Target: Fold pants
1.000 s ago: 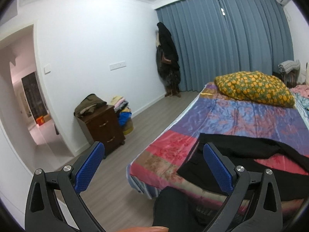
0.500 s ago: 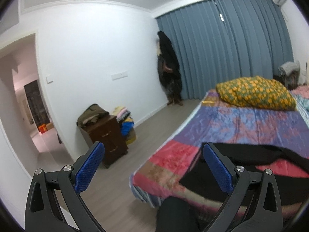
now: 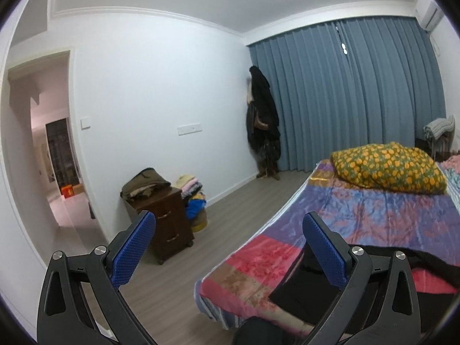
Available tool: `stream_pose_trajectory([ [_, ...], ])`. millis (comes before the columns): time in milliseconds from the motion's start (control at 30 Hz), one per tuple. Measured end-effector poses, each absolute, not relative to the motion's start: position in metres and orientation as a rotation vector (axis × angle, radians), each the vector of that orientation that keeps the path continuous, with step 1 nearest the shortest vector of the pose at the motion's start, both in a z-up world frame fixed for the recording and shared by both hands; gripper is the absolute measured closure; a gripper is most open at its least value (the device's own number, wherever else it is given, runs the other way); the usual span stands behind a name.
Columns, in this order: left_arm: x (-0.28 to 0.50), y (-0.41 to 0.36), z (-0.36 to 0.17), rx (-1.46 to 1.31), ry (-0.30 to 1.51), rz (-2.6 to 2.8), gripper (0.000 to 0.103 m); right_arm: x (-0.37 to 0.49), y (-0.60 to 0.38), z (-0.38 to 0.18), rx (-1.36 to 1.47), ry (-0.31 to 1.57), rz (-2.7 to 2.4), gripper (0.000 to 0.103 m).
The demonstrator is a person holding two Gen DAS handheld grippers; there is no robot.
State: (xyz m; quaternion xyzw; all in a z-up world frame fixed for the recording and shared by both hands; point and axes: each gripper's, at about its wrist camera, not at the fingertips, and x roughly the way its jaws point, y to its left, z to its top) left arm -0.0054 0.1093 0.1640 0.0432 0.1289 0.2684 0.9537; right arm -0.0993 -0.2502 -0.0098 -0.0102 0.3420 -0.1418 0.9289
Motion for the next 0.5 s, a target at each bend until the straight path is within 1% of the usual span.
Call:
stream_pose_trajectory([
  [500,-0.0025,0.1064,0.1614,0.095,0.276,0.541,0.001,-0.099,-0.251,-0.0094,-0.02,0.7,-0.291,0.0],
])
